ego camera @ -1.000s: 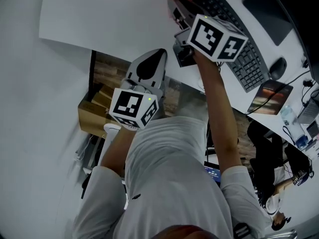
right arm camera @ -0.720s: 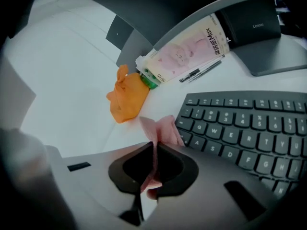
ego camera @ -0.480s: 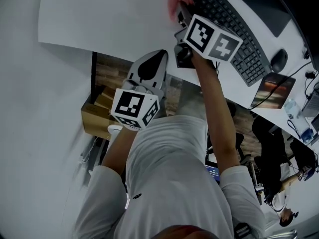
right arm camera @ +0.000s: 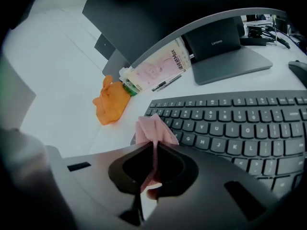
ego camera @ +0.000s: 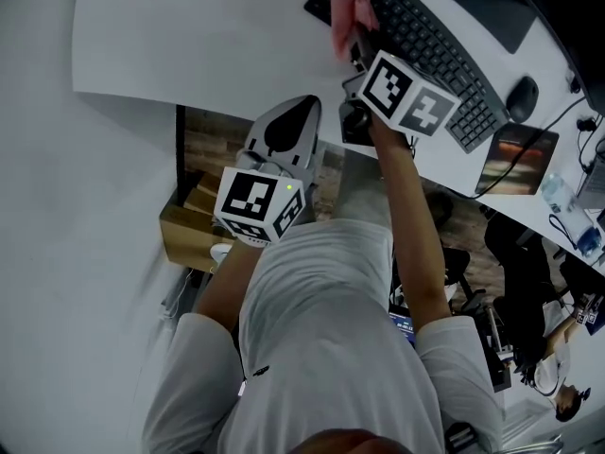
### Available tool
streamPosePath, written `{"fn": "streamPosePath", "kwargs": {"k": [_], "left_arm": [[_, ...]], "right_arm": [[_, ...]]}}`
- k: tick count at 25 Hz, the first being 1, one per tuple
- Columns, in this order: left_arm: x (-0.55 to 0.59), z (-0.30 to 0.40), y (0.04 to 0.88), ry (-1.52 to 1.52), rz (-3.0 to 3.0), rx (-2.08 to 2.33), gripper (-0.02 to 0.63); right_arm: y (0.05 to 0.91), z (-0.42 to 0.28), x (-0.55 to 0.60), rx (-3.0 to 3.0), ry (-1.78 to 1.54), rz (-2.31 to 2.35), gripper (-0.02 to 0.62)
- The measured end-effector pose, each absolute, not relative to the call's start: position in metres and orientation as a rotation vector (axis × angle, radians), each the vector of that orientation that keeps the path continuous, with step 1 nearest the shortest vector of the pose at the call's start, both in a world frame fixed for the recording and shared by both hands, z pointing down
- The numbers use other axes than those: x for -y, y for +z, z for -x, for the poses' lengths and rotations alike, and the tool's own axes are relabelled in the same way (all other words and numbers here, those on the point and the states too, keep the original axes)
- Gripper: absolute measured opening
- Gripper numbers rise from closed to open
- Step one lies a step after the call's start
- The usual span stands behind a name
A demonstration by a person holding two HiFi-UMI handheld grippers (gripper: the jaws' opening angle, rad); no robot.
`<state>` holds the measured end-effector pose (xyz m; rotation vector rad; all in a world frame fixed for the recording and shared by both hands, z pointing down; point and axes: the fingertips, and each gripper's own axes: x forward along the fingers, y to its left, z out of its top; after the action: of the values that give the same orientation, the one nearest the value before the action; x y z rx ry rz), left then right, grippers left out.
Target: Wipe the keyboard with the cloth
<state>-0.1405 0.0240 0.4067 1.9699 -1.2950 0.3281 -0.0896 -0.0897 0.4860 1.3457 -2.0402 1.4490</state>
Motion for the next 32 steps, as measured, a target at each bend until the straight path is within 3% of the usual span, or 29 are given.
{"fn": "streamPosePath", "kwargs": {"k": [32], "left_arm": [[-0.043,0.058,0.402,0.42,-2.105,1.105,0.018]], "right_arm": [[0.488,-0.052,0.023,1.88,1.511,-1.668,0.018]]}}
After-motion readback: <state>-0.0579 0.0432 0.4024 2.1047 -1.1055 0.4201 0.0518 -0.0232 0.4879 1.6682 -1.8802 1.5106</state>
